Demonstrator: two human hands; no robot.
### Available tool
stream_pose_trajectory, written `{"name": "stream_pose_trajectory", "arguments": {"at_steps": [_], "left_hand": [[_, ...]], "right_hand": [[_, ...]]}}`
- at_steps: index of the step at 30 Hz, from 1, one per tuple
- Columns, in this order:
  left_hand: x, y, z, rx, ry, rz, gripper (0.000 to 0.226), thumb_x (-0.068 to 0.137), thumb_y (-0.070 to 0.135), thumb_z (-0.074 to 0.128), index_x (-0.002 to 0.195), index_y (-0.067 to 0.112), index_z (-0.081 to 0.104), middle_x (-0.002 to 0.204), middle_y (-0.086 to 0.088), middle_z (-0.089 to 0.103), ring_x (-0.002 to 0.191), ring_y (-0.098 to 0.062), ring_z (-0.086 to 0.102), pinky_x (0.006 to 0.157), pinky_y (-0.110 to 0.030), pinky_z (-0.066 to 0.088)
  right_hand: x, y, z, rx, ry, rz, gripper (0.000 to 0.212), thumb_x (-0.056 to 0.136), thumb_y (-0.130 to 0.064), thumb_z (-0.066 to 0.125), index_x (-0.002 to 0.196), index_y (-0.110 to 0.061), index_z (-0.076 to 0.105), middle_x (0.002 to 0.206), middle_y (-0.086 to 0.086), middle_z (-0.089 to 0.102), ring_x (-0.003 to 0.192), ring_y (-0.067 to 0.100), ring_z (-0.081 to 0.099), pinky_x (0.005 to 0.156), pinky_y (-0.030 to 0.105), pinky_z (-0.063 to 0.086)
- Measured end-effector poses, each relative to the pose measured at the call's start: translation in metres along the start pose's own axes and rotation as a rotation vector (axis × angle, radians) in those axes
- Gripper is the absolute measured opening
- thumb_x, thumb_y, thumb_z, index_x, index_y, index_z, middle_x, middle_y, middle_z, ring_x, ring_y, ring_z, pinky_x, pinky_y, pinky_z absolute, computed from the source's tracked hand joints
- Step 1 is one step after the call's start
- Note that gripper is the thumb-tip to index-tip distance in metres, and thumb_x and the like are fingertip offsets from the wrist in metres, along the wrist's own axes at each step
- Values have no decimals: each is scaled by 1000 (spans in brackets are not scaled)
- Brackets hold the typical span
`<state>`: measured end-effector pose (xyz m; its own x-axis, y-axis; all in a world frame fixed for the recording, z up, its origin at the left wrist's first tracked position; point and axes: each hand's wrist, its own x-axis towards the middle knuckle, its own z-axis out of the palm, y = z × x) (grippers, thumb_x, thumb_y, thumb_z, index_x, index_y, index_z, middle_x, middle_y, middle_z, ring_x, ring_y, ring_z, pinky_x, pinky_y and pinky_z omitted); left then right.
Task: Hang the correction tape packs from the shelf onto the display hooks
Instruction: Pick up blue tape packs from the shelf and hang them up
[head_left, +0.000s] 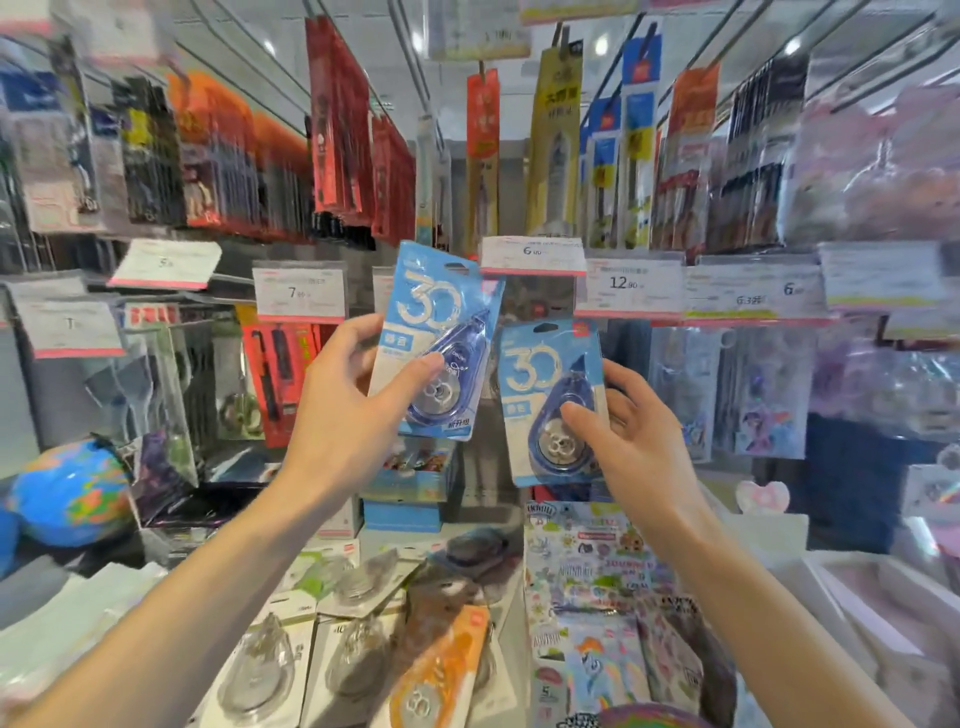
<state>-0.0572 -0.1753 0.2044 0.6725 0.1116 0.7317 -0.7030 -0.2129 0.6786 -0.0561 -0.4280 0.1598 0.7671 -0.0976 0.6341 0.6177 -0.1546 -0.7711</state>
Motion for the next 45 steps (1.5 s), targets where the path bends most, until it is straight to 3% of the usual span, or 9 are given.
{"name": "stream_pose_trajectory", "arguments": {"at_steps": [4,9,16,22,28,33,38,42,45], "left_hand": [[7,4,-3,-13,4,12,35,85,34,81,112,42,60,110,14,79,102,-6,75,87,-28,55],[10,3,-5,-13,-17,17,37,80,43,79,111,45,59,113,16,78,105,-6,74,91,-33,56],[11,-2,-6,-15,-28,10,45,78,48,78,118,41,59,114,15,78,106,-7,74,93,-36,57],[9,-6,-7,2,-25,3,41,81,46,78,117,43,58,113,16,78,104,-6,74,89,-33,56],[9,-15,-3,2,-29,-17,38,87,34,80,119,39,59,112,15,78,103,-5,75,89,-30,55],[14,-21,0,-19,-22,-60,42,88,30,81,123,29,59,108,16,79,99,-1,75,82,-22,57],[20,-22,3,-28,-39,-93,40,88,29,81,121,30,58,106,20,78,97,1,75,84,-23,54],[20,-22,2,-23,-44,-101,39,86,31,83,117,32,59,106,22,77,97,3,73,79,-18,53],[16,-24,3,-46,-60,-117,39,85,32,83,116,31,60,105,19,79,94,0,75,72,-13,55]], "right_hand": [[12,-4,11,16,12,-28,46,101,-21,68,143,-30,52,118,-18,78,106,5,76,85,16,59],[22,-5,20,33,48,-44,59,99,-27,70,152,-24,44,123,-16,76,110,1,73,93,19,59],[26,-7,24,34,56,-48,60,99,-31,70,152,-26,43,113,-30,75,107,-4,73,84,10,56],[28,-3,28,15,73,-33,56,100,-29,68,151,-26,45,115,-17,77,104,5,76,89,31,64],[36,5,33,-83,134,-46,53,101,-34,67,148,-39,43,113,-15,70,90,-2,76,64,15,57],[54,23,42,-176,167,-8,55,101,-38,65,151,-37,41,122,-12,71,106,12,74,86,34,60],[72,36,52,-290,175,56,63,102,-43,61,157,-34,32,127,1,70,104,17,72,77,31,58],[79,37,47,-386,121,94,65,101,-49,58,158,-29,35,97,-6,68,88,12,67,70,29,50],[75,29,33,-399,54,134,59,101,-51,58,154,-30,42,108,-7,73,91,15,71,73,32,56]]}}
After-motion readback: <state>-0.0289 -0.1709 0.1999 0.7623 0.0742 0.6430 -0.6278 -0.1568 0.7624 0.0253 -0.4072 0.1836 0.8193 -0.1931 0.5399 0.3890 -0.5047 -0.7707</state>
